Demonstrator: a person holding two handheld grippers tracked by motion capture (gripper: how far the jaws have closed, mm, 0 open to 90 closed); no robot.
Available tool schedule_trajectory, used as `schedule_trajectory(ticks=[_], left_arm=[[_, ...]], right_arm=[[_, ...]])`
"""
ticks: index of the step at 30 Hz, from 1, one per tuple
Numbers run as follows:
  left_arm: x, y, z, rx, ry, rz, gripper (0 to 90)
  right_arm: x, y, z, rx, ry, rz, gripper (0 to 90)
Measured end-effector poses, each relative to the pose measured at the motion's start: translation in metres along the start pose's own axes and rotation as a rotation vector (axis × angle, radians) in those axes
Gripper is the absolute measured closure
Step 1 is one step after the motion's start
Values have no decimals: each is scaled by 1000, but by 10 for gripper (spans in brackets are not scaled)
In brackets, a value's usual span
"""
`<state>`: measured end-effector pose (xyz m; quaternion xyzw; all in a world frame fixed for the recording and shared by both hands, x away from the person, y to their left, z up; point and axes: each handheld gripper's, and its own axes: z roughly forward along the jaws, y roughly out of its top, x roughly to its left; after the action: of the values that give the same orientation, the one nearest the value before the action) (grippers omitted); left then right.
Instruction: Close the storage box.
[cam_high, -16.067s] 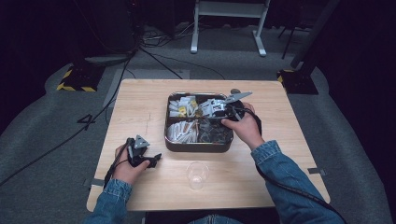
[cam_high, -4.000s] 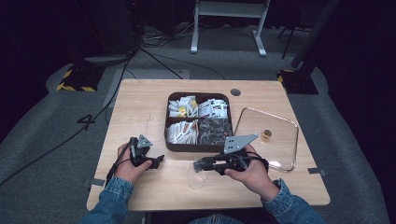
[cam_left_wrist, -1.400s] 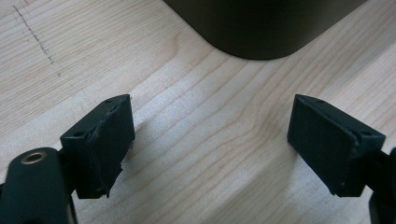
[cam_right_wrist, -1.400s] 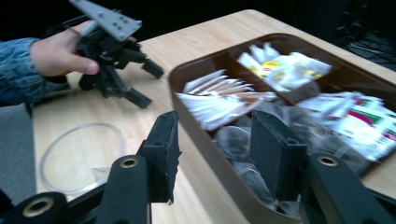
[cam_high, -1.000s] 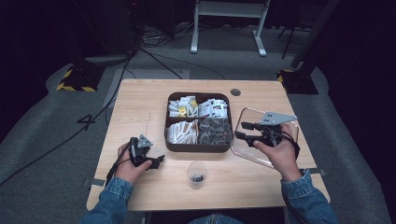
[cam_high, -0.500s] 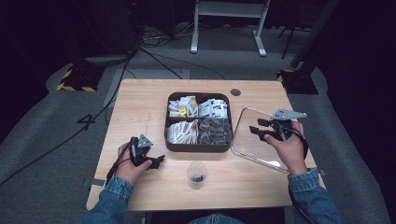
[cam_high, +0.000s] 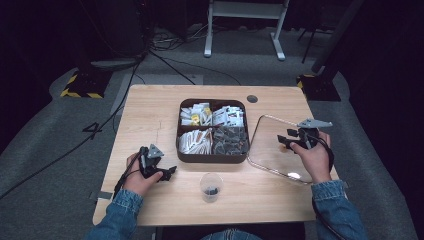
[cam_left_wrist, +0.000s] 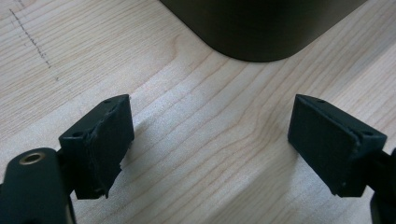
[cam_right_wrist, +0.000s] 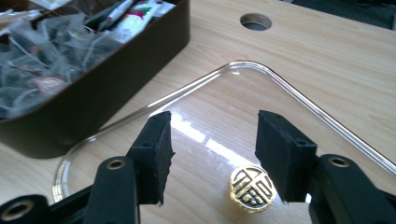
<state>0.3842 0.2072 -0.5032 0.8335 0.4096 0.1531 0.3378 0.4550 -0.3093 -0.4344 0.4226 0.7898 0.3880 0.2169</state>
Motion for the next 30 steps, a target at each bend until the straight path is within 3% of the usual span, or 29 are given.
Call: schedule_trajectory(ticks=[6,8,11,13,30], left_arm=[[0,0,0,0,0,0,149],[0,0,0,0,0,0,149],[0,0,0,0,0,0,150],[0,0,0,0,0,0,150],[0,0,0,0,1,-1,150]], right_arm=[[-13,-11,10,24,-32,-16,446],[-14,-13,11,22,-31,-12,448],[-20,-19,16,33,-15,35,467],[-22,-22,18,44,-23,25,465],[-25,-39,36,161,-28,54,495]])
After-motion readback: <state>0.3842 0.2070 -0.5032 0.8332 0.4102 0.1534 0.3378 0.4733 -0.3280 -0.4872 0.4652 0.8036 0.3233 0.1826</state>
